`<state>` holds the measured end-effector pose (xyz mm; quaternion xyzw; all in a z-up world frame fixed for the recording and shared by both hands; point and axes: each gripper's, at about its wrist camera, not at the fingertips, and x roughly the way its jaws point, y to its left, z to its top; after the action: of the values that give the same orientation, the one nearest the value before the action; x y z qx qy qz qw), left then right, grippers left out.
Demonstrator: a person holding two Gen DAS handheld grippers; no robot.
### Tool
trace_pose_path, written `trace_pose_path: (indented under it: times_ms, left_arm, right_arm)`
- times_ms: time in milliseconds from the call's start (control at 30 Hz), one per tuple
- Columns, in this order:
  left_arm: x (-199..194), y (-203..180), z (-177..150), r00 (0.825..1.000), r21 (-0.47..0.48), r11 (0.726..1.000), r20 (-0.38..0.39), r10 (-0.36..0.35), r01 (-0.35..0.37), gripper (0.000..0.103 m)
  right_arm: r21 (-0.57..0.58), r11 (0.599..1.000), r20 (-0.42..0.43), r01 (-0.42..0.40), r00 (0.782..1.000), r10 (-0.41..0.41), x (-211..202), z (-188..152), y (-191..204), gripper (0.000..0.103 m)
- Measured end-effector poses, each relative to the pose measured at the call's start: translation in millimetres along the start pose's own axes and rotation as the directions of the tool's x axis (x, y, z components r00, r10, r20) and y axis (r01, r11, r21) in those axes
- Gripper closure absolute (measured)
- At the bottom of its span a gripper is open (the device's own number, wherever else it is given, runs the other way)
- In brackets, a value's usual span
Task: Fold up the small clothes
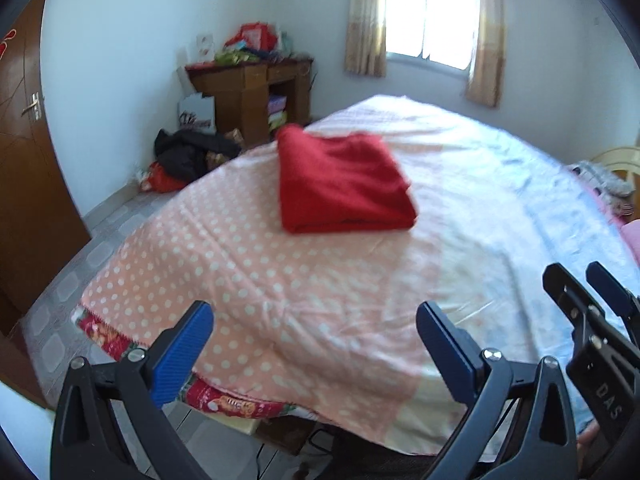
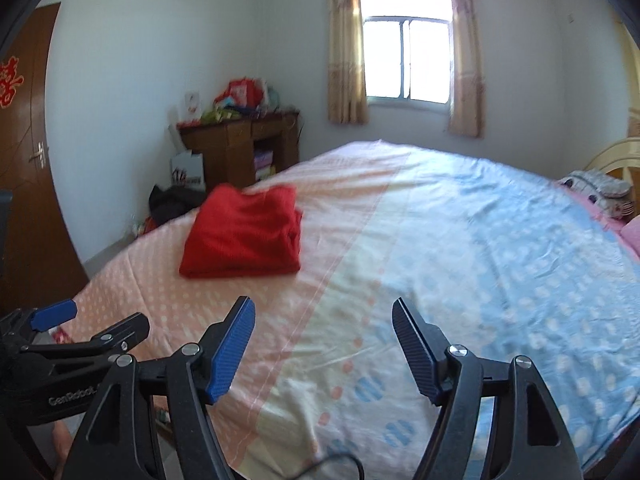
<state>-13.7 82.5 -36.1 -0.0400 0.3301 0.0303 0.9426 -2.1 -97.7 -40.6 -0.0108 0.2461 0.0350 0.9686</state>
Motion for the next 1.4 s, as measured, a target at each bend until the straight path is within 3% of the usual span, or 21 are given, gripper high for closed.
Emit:
trace_pose_path:
  times_ms: [167,267,433,633,833,1400]
  left_arm:
    - [-41.2,-6.5,11.7,0.991,0.037,0.999,0.133,0.031,-0.036,0.0]
    - [-65.7,-10.0,17.8,0.975,0.056,0.996,0.215,0.061,-0.075,0.0]
    - [-85.1,-12.2,21.5,0.954,0.051,0.989,0.274,0.121,-0.14,0.0]
    - [-89.3,-13.2,21.3,0.95,0.051,0.991,0.295,0.105,-0.125,0.0]
    - [-83.0,-19.4,17.1,0.958,0.066,0.99,0.27,0.1,-0.122,0.0]
    - [-82.8,-19.6,15.6,0.959,0.064,0.991,0.264,0.101,-0.122,0.0]
  right_arm:
    - [0.062,0.998,0.109,0.004,0.994,-0.01,-39.7,19.6,-10.0,0.025]
    - [0.081,0.997,0.186,-0.012,0.983,-0.003,-64.8,28.0,-10.4,0.021]
    - [0.048,0.998,0.262,-0.027,0.965,0.014,-92.8,34.7,-1.3,0.02]
    - [0.011,1.0,0.334,0.024,0.942,-0.026,-107.5,34.6,6.0,0.012]
    - [0.031,0.999,0.316,0.015,0.949,-0.024,-103.3,36.0,4.8,0.012]
    - [0.053,0.999,0.305,0.011,0.952,-0.027,-102.5,33.7,-1.7,0.012]
